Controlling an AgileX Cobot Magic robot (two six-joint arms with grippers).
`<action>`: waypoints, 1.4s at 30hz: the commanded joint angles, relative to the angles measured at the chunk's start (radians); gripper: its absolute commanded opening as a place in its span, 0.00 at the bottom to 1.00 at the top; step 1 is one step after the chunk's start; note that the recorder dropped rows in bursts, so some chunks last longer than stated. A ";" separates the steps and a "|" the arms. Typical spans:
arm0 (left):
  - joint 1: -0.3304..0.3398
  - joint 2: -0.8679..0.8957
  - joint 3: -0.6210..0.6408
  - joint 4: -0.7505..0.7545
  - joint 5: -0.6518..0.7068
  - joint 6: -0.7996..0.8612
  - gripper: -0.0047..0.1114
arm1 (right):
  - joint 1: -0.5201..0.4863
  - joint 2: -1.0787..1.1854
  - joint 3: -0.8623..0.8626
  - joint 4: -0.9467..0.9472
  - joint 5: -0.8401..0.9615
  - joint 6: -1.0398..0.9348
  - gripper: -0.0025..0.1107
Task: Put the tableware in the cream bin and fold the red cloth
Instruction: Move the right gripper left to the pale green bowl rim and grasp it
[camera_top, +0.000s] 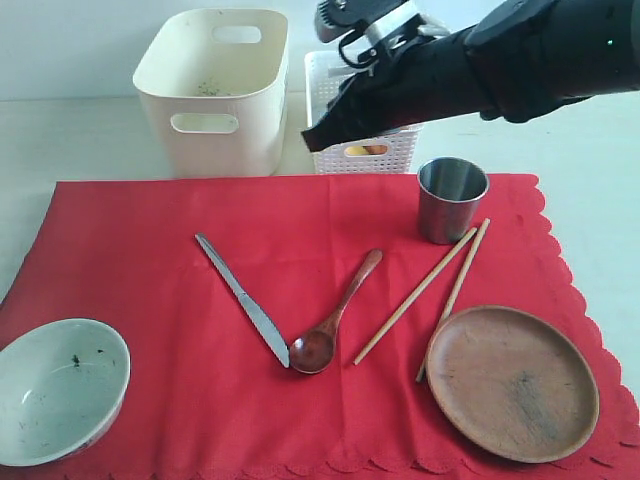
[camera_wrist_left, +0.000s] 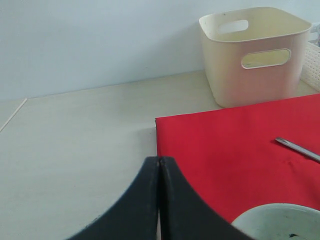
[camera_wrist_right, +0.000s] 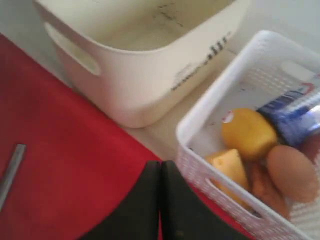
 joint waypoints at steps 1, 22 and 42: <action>0.002 -0.007 0.003 0.000 -0.007 -0.006 0.04 | 0.095 -0.005 0.000 -0.008 0.017 -0.013 0.02; 0.002 -0.007 0.003 0.000 -0.007 -0.006 0.04 | 0.275 0.197 -0.200 -0.010 0.317 -0.016 0.02; 0.002 -0.007 0.003 0.000 -0.007 -0.006 0.04 | 0.325 0.254 -0.238 -0.012 0.349 0.137 0.17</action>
